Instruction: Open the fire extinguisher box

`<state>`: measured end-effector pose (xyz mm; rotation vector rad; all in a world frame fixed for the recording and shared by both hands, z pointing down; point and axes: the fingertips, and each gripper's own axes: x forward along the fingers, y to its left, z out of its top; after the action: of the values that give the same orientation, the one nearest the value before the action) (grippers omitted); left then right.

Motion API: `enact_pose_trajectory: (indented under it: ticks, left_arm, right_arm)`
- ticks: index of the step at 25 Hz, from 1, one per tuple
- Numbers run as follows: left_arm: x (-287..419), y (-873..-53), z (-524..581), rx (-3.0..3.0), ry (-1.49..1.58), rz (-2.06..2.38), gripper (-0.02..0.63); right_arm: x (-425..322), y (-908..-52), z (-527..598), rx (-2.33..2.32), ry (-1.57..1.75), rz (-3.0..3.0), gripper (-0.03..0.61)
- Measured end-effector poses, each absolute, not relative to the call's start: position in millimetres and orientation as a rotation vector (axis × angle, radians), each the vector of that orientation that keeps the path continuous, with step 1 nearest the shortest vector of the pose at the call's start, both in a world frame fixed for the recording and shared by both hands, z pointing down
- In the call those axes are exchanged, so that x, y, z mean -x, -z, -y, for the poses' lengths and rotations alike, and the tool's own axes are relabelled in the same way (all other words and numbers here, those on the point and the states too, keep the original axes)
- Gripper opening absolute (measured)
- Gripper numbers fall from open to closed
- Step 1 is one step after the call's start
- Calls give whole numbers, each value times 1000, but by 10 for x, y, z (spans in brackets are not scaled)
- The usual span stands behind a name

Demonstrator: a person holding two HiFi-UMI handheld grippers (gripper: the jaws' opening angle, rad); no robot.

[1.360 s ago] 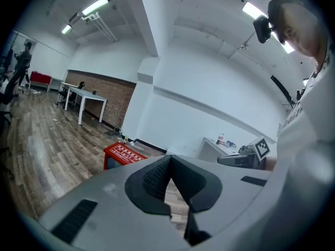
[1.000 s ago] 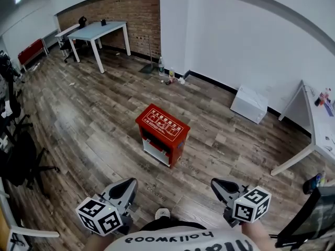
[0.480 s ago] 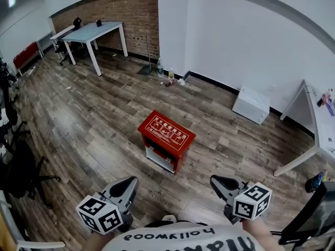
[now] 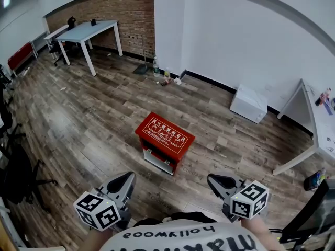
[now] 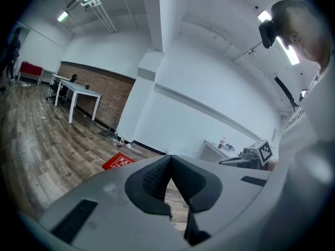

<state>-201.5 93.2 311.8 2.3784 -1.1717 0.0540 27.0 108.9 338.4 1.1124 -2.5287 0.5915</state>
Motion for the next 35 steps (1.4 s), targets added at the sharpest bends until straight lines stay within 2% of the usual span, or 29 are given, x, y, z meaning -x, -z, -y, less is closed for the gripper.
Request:
enact_pose_trajectory:
  ticks: [13,35]
  left_arm:
    - [2011,-3243,-703,-2272,-2,1307,5]
    - [851,-3439,-101,-2046,60,1546,5]
  right_arm:
    - [-339,-3454,-605,-975,-539,2556,9]
    - [-1386,-3637,382,-644,-460,2541,9]
